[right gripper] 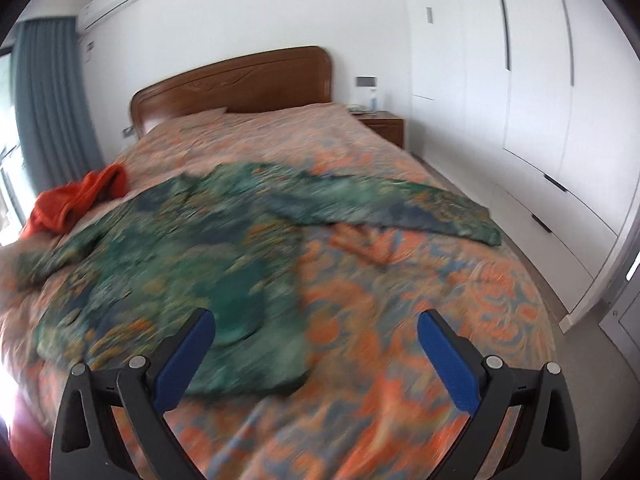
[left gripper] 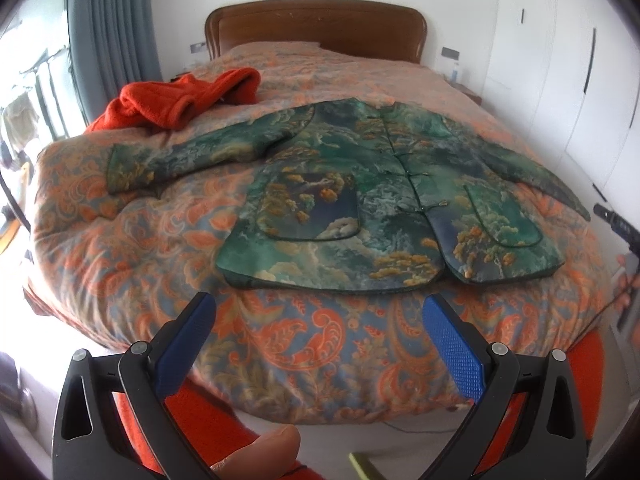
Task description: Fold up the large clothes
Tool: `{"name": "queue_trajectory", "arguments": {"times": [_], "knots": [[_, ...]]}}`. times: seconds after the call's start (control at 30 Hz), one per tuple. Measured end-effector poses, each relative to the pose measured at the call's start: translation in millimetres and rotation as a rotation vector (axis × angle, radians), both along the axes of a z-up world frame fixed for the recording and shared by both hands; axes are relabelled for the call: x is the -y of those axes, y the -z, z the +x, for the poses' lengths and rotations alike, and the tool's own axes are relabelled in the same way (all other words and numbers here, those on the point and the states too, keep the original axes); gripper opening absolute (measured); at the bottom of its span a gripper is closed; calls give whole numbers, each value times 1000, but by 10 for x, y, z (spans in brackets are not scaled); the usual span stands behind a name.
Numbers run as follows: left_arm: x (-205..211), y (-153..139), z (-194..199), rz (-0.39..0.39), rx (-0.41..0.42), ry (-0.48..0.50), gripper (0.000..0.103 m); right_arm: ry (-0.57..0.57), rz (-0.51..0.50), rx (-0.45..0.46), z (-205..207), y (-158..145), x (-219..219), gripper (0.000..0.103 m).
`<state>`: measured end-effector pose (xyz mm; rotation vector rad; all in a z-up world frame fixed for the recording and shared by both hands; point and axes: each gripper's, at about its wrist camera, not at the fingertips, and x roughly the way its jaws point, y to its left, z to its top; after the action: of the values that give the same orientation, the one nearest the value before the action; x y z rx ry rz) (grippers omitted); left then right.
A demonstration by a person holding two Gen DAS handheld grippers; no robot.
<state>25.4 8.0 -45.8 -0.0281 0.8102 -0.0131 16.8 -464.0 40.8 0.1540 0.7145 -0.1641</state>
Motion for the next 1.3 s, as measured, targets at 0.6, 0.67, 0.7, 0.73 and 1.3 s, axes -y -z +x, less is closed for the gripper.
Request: {"name": "queue_trajectory", "arguments": {"times": [0.6, 0.67, 0.7, 0.73, 1.3], "knots": [[143, 90, 206, 51, -72, -36, 103, 621, 746, 103, 1145, 1319, 2774, 93], [157, 75, 202, 58, -70, -41, 103, 682, 763, 150, 1159, 1405, 2845, 81], [157, 76, 203, 59, -72, -45, 103, 701, 775, 166, 1188, 1435, 2883, 72], [152, 84, 207, 58, -76, -50, 103, 715, 782, 170, 1218, 1462, 2915, 63], [323, 156, 298, -2, -76, 27, 103, 33, 249, 276, 2281, -457, 642, 12]]}}
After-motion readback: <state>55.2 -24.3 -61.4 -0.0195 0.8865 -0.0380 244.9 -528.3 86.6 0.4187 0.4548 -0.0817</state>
